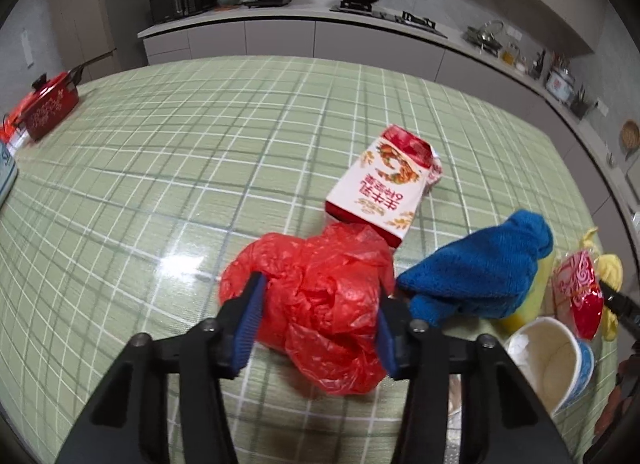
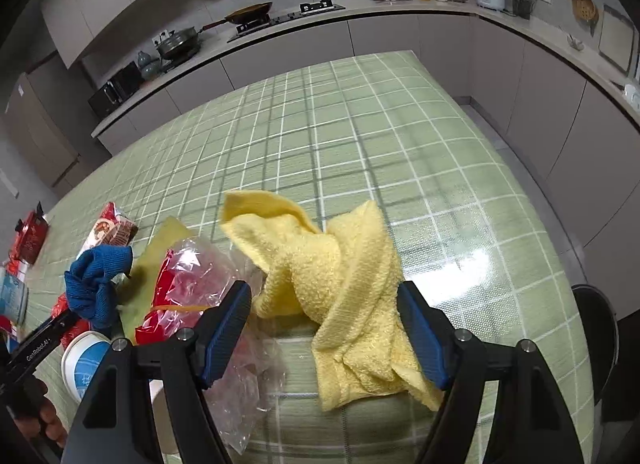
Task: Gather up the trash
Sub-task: 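Grasp the red plastic bag with the left tool while the right tool grasps the yellow cloth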
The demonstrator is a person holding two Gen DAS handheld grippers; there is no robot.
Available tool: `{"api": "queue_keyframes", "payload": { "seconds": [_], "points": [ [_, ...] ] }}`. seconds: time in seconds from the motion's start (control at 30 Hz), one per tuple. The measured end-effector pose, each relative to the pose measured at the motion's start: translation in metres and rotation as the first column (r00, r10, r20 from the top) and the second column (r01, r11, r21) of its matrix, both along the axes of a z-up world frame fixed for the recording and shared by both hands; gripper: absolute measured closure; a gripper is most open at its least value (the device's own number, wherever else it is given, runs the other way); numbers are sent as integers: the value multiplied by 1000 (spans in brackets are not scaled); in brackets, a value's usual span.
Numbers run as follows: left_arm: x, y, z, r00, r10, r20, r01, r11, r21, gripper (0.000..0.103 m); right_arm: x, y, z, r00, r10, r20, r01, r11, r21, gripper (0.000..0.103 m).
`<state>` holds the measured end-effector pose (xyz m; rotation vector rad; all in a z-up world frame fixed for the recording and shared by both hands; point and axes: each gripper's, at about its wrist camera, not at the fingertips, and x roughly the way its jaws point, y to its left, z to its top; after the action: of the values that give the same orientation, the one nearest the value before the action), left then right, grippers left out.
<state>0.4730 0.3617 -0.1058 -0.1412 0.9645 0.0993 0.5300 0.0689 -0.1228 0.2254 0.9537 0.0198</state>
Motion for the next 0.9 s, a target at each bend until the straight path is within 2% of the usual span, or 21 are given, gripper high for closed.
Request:
{"api": "queue_keyframes", "payload": {
  "seconds": [0.07, 0.2, 0.27, 0.37, 0.67, 0.9],
  "points": [
    [-3, 1, 1, 1000, 1, 10, -1, 1000, -1, 58, 0, -1, -1, 1000, 10, 0, -10, 1000, 2, 52],
    [-10, 0, 5, 1000, 2, 28, -2, 1000, -12, 60, -1, -2, 0, 1000, 29, -3, -29, 1000, 4, 55],
    [-14, -2, 9, 999, 6, 41, -6, 1000, -9, 61, 0, -1, 1, 999, 38, 0, -38, 999, 7, 63],
    [-20, -1, 16, 998, 19, 65, -19, 1000, -6, 61, -4, -2, 8, 999, 39, 34, -39, 999, 10, 70],
    [-43, -12, 47, 989, 8, 147, -10, 1000, 10, 61, -31, -14, 34, 994, 27, 109, -31, 999, 39, 71],
    [-65, -45, 68, 983, -11, 182, 7, 1000, 18, 61, -59, -33, 58, 986, 38, 163, -47, 997, 54, 71]
  ]
}}
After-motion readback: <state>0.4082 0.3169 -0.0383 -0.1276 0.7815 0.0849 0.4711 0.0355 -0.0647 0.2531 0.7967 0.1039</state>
